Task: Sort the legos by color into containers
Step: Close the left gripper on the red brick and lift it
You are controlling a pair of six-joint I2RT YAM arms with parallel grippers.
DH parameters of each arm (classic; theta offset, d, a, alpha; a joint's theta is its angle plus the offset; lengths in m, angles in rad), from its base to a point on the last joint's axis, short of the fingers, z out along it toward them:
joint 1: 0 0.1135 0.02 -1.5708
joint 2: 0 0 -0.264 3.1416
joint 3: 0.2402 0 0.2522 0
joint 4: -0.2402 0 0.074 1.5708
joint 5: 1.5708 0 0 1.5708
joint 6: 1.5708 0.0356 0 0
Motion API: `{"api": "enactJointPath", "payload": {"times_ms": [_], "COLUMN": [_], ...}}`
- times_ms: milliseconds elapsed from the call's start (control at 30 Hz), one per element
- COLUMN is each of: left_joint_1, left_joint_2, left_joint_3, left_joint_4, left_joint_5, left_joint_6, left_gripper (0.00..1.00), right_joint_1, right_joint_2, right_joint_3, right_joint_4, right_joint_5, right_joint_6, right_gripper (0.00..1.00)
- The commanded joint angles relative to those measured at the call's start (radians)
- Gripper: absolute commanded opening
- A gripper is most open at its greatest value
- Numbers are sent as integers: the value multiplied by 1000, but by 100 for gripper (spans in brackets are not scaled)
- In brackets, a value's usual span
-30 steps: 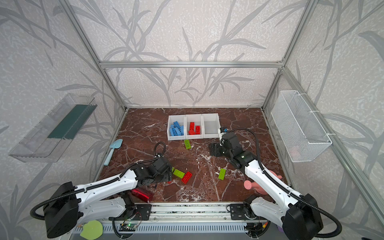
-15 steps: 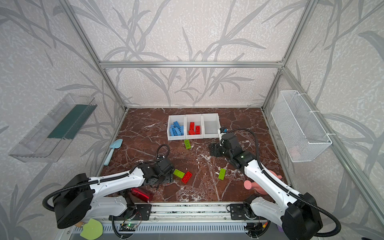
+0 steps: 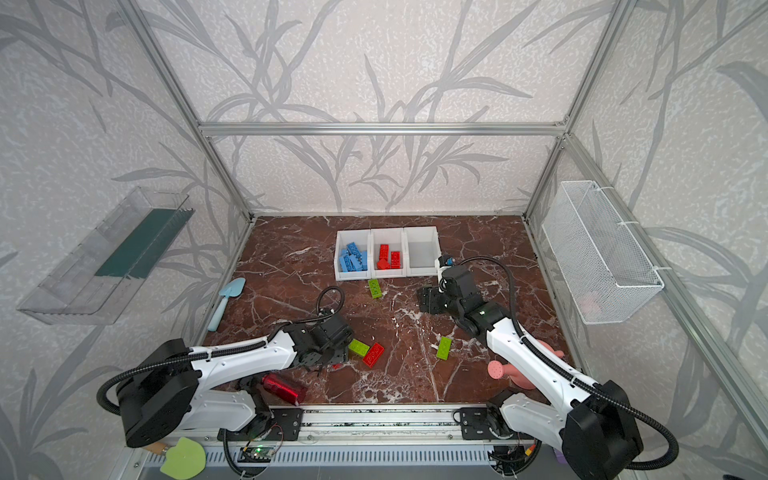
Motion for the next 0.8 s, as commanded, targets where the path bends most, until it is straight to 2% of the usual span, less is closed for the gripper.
{"api": "enactJointPath", "payload": {"times_ms": [0,300,633,767], "left_joint_1": [-7,-17,-23,-23], "left_joint_2": [18,60,75,80], "left_joint_3": [13,47,62,71], "left_joint_4": [23,35,39,39], "left_joint_5": [3,1,3,0], "left_joint_6": [-14,-8,0,1], "left_gripper": [70,57,38,34], "right_joint_1": [-3,-4,-4,-4], "right_joint_2": [-3,-7,1,0], "right_joint_3": [-13,-13,-18,-19], "right_joint_4": [17,17,23,21], "right_joint_5": [3,5,1,0], "right_joint_6": [-1,-3,0,0], "right_gripper": [81,81,81,80]}}
